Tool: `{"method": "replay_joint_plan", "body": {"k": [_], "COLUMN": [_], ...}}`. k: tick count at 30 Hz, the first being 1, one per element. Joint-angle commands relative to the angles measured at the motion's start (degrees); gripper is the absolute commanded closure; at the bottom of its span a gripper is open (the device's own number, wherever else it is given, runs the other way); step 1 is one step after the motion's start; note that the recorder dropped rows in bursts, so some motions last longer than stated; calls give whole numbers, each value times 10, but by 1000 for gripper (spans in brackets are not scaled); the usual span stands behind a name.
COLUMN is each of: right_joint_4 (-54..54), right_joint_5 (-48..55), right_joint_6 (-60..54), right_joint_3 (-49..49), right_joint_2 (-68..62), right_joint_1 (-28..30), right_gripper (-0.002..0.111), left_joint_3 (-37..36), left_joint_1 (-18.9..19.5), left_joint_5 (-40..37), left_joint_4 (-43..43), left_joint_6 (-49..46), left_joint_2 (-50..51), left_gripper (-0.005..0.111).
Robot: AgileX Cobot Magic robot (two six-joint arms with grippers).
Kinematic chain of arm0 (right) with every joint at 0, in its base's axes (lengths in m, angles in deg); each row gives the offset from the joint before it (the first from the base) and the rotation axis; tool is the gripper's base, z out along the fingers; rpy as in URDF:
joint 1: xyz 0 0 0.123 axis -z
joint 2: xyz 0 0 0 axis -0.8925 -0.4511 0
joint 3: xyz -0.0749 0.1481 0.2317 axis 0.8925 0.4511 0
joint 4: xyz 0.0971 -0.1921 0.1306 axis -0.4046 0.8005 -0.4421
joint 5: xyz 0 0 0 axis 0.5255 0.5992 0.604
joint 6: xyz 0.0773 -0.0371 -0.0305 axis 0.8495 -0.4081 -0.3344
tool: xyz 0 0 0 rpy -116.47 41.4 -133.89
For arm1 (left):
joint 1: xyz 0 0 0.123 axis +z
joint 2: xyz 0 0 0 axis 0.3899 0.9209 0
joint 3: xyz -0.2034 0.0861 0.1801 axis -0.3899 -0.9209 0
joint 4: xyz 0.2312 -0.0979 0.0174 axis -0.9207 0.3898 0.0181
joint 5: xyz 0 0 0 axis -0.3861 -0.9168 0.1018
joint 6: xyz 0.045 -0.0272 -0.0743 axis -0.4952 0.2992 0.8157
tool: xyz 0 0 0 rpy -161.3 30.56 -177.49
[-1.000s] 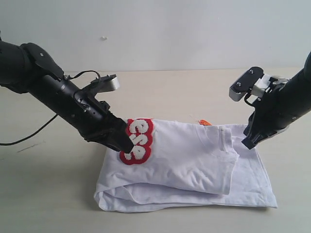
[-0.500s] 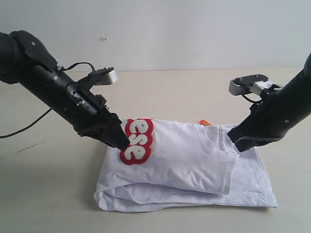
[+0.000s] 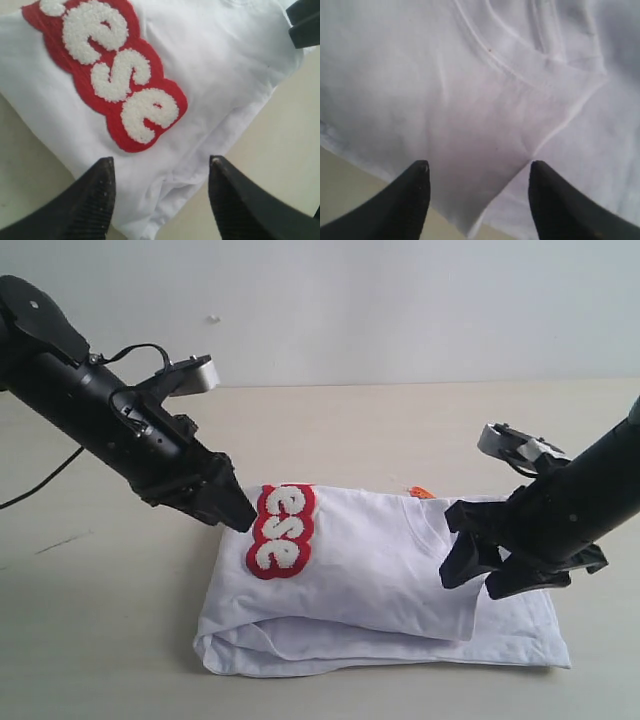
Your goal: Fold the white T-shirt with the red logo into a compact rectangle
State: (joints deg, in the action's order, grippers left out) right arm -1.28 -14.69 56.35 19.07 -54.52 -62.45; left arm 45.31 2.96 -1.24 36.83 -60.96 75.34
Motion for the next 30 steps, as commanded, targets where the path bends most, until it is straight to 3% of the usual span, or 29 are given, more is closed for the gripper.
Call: {"method": "replay_joint_plan", "body": {"k": [1, 6, 12, 13, 14, 15, 16, 24, 30], "right_joint_4": [-55, -60, -245, -254, -252, -249, -249, -249, -194], "right_joint_5": [-5, -26, -15, -7, -1, 3, 19, 34, 47], "right_joint_6": [-43, -43, -186, -211, -225, -224, -234, -263, -196], "right_joint_3": [19, 33, 33, 32, 32, 32, 32, -6, -61], "right_joint_2": [2, -19, -91, -96, -96, -95, -94, -16, 29], "right_joint_1": [-1, -1, -1, -1, -1, -1, -1, -1, -1], "right_gripper": [50, 50, 55, 66, 84, 92, 106, 108, 108], "left_joint_3": [-1, -1, -1, -1, -1, -1, -1, -1, -1], "left_joint_1": [-15, -16, -17, -18, -18, -18, -18, -18, -18], "left_joint_5": [-5, -5, -3, -1, -1, 0, 1, -13, -22], "left_joint_4": [3, 12, 17, 17, 17, 17, 16, 12, 9], "left_joint_6": [5, 6, -4, -7, -10, -11, -13, -18, -20], "left_joint_2": [23, 37, 39, 39, 39, 39, 39, 39, 39], "left_gripper": [52, 52, 52, 52, 52, 52, 52, 52, 52]}}
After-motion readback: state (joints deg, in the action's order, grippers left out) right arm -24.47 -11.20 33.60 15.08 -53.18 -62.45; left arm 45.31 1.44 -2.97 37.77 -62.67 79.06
